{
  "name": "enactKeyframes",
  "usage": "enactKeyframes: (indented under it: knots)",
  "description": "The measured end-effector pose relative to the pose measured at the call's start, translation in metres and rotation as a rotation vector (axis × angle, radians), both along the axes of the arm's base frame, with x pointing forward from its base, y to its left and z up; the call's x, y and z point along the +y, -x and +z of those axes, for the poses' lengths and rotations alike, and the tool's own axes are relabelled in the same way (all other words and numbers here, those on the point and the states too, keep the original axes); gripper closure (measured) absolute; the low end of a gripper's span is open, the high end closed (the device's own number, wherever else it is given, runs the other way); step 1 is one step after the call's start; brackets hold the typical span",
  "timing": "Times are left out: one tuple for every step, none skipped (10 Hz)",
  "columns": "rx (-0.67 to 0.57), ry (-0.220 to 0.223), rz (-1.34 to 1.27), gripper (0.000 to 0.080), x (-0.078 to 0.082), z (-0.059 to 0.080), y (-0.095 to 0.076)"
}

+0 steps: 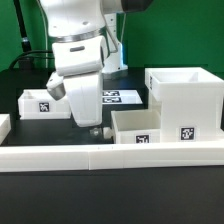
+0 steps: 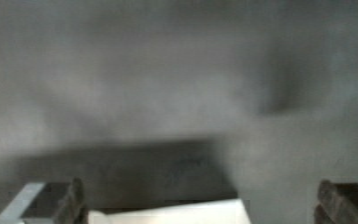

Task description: Assemble drawer

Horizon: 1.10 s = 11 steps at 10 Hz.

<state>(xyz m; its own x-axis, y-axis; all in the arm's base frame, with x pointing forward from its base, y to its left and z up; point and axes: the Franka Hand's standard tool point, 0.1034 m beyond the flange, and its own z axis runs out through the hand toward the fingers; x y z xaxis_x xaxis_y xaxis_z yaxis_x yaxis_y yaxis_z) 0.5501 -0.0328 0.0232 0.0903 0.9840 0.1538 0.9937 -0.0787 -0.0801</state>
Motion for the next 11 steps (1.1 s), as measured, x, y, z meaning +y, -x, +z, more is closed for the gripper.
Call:
enactKeyframes:
  knots:
    - [0.003,-0.002,-0.013,0.0151,0.008,0.002,0.0]
    - [0.006,-0.005,-0.02,0.0151,0.015,0.002,0.0]
    - [0.01,-0.005,-0.04,0.0151,0.023,0.003,-0.001]
    - [0.013,-0.002,-0.052,0.0151,0.03,0.004,-0.002]
    - [0.016,0.003,-0.068,0.0151,0.036,0.005,-0.004]
    - [0.022,0.004,-0.083,0.0151,0.042,0.006,-0.005]
    - [0.022,0.004,-0.092,0.0151,0.048,0.007,-0.007]
    - [0.023,0.003,-0.095,0.0151,0.051,0.007,-0.008]
    - [0.024,0.003,-0.1,0.0151,0.053,0.008,-0.009]
    - [0.024,0.002,-0.101,0.0151,0.054,0.01,-0.01]
    - [0.023,0.002,-0.104,0.0151,0.052,0.01,-0.011]
